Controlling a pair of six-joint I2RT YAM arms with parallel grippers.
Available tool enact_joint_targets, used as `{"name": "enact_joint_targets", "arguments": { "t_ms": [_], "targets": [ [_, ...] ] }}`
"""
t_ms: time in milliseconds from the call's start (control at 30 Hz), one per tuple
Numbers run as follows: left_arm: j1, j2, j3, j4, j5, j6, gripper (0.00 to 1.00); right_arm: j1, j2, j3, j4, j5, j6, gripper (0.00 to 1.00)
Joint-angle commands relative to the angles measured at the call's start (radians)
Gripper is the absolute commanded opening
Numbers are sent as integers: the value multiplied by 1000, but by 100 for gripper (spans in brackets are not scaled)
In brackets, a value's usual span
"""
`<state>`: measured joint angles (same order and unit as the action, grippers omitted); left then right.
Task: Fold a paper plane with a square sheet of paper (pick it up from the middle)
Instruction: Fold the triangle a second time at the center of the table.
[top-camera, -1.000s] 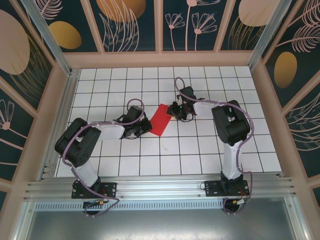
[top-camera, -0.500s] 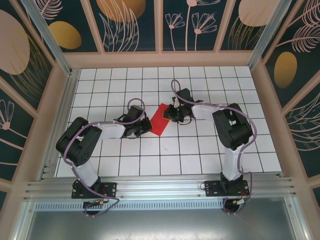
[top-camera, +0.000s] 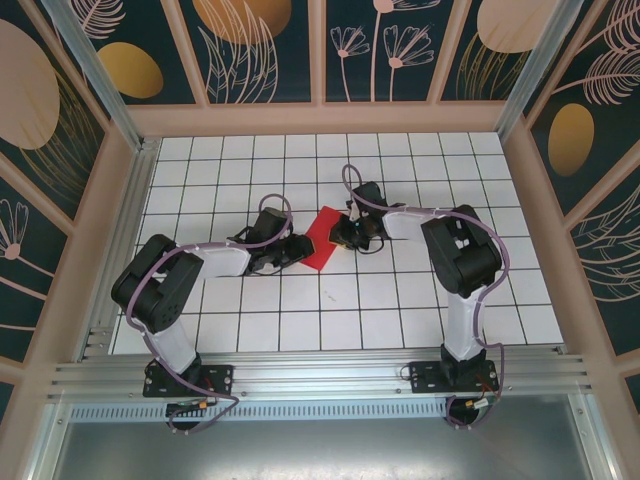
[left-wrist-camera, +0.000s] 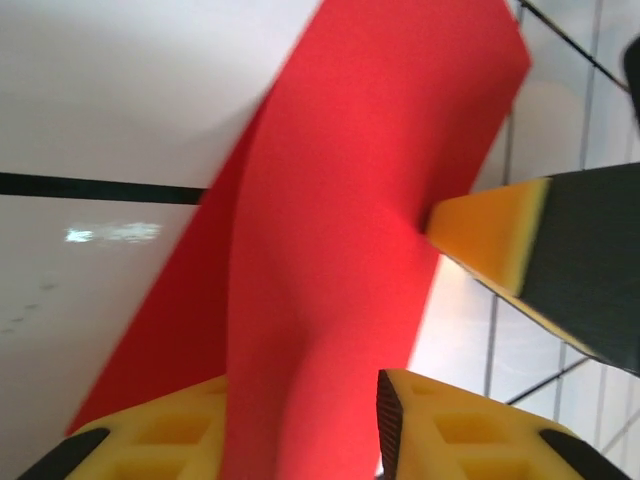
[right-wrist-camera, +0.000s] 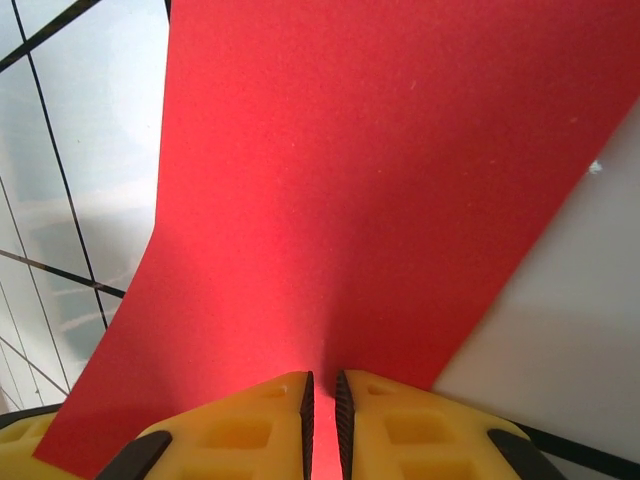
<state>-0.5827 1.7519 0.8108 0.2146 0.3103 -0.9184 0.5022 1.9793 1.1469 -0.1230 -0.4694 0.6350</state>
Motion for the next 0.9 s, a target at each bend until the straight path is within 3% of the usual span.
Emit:
{"name": "enact_joint_targets", "arguments": {
  "t_ms": [0, 433, 700, 867],
  "targets": [
    [-5, -29, 4, 102, 88, -13, 39, 7, 39, -2, -30, 21, 2, 19],
    [-49, 33, 27, 184, 157, -23, 44, 9, 46, -4, -30, 17, -4, 19],
    [-52, 63, 31, 202, 130, -32, 45, 9, 48, -9, -25, 12, -1, 19],
    [-52, 72, 22, 218, 85, -36, 39, 6, 46, -9, -21, 11, 3, 16]
  ]
}}
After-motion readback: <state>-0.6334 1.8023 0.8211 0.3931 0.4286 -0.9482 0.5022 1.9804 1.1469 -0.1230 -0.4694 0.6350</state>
